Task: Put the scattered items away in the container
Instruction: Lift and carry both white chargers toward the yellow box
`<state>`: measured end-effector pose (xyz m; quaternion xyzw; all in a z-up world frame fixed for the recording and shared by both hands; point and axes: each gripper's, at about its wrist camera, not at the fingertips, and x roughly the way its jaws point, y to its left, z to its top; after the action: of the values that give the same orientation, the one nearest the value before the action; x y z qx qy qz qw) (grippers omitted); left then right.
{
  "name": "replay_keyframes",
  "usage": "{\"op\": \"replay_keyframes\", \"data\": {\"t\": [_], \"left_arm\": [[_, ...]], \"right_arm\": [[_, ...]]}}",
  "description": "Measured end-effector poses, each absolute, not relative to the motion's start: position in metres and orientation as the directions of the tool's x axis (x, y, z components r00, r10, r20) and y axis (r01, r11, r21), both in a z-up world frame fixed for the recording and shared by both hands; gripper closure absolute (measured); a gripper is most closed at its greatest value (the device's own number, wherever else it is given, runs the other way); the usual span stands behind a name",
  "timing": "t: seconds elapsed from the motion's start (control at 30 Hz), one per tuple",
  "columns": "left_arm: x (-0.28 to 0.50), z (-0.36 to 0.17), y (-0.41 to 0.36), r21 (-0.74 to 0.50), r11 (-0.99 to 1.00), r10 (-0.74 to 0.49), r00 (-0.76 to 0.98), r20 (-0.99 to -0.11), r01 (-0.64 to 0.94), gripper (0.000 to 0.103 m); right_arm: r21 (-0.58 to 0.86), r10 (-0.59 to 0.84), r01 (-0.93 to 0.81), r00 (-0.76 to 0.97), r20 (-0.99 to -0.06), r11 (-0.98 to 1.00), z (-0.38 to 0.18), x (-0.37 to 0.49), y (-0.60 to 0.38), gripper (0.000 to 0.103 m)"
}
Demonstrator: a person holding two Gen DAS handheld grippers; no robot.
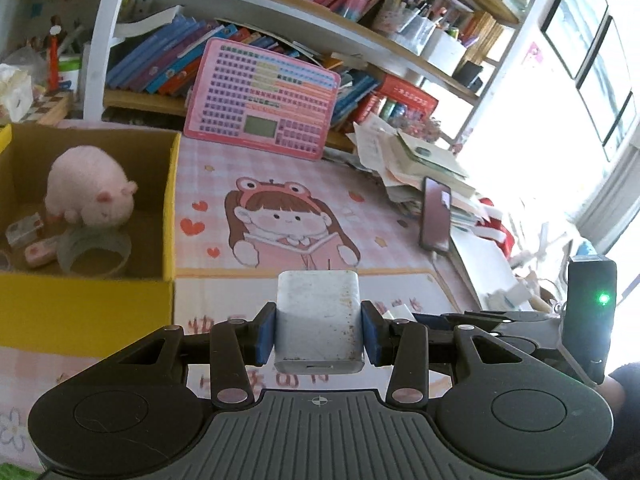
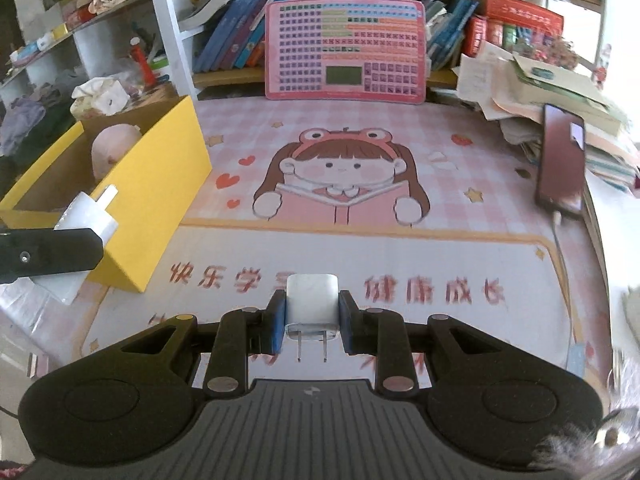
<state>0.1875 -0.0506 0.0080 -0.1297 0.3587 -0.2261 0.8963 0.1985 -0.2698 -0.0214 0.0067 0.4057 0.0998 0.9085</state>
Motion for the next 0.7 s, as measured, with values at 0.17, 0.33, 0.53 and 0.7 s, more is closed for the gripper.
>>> {"op": "replay_keyframes", "data": {"t": [0.17,0.33,0.53,0.7], "left_arm": [[0.162,0.007,-0.024,-0.422,0.855,-0.511,0.632,-0.583,0.302,0.062],[0.137,0.005,0.002,-0.427,0.854,-0.513,0.623,-0.591,0.297,0.062],[0.115,0.003,0.037,-0.457,0.849,-0.511,0.63,-0.585,0.265,0.062],[0.1,-0.001,0.058,-0.474,0.844,-0.515,0.622,-0.59,0.25,0.062]], "right_arm": [[0.099,0.177,-0.156,0.645,-0.743,0.983,-0.022,0.168,-0.249,0.078],[0.103,0.167,-0.135,0.66,-0.733,0.985,-0.022,0.138,-0.228,0.078],[0.099,0.151,-0.115,0.668,-0.728,0.988,-0.021,0.105,-0.206,0.078],[0.094,0.145,-0.113,0.668,-0.73,0.989,-0.018,0.083,-0.19,0.078]]}}
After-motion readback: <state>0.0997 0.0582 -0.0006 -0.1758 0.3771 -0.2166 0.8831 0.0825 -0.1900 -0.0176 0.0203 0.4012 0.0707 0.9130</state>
